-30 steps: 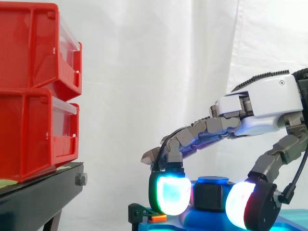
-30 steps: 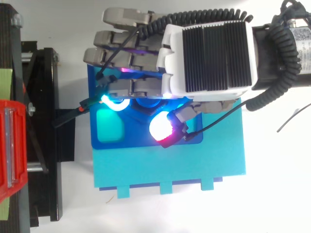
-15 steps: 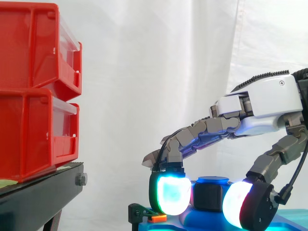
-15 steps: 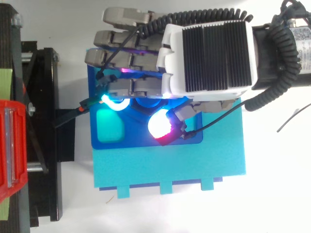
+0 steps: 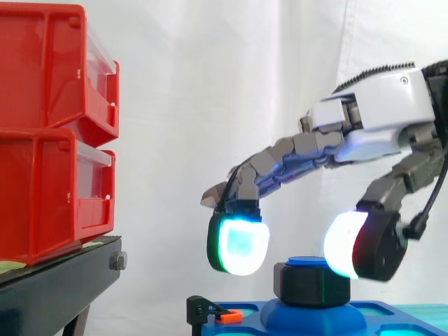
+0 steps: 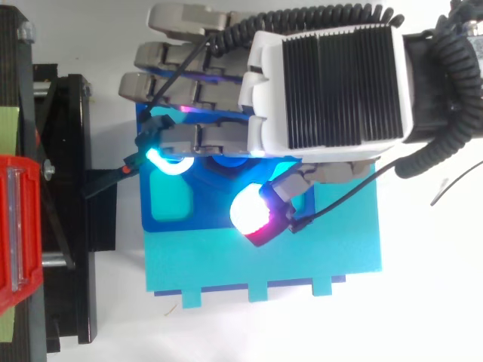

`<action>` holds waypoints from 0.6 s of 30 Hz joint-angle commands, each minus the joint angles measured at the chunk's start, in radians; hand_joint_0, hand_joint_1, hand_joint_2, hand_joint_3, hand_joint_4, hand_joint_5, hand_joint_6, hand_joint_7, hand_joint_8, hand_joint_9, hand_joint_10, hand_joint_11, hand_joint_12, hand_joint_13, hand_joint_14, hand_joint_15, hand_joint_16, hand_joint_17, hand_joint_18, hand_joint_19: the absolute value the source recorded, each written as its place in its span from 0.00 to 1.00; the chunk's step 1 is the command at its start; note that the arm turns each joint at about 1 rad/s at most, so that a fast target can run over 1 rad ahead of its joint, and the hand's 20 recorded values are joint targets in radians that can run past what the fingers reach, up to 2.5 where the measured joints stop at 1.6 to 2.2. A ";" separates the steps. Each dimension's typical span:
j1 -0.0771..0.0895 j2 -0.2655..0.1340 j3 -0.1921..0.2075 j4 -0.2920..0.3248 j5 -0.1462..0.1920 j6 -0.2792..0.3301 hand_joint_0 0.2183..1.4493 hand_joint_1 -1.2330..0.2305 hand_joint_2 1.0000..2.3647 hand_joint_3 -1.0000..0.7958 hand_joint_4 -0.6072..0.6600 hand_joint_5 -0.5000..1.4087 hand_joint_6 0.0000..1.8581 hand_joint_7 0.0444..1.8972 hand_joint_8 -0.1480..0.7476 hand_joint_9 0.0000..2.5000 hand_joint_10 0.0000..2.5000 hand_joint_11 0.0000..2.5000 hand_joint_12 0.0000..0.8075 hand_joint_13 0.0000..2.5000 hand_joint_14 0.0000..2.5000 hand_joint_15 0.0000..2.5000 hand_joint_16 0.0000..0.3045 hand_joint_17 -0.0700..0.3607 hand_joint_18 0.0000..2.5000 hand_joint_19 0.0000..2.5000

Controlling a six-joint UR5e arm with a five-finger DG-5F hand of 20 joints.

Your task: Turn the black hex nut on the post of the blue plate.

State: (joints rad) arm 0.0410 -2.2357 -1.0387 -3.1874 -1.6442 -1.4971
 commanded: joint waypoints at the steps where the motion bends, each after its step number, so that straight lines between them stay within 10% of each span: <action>1: 0.004 0.001 0.029 -0.057 0.001 -0.012 0.17 0.47 0.00 0.28 0.58 0.13 0.27 0.40 0.41 0.04 0.00 0.00 0.46 0.04 0.00 0.01 0.20 0.48 0.00 0.05; 12: 0.017 0.077 0.012 -0.186 0.033 -0.075 0.17 0.51 0.00 0.28 0.57 0.13 0.27 0.38 0.41 0.04 0.00 0.00 0.46 0.03 0.00 0.01 0.20 0.48 0.00 0.05; 18: 0.025 0.200 -0.184 -0.103 0.053 -0.028 0.17 0.51 0.00 0.28 0.57 0.13 0.27 0.38 0.41 0.04 0.00 0.00 0.46 0.02 0.00 0.01 0.20 0.48 0.00 0.05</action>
State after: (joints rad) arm 0.0619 -2.1047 -1.1011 -3.3552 -1.6052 -1.5548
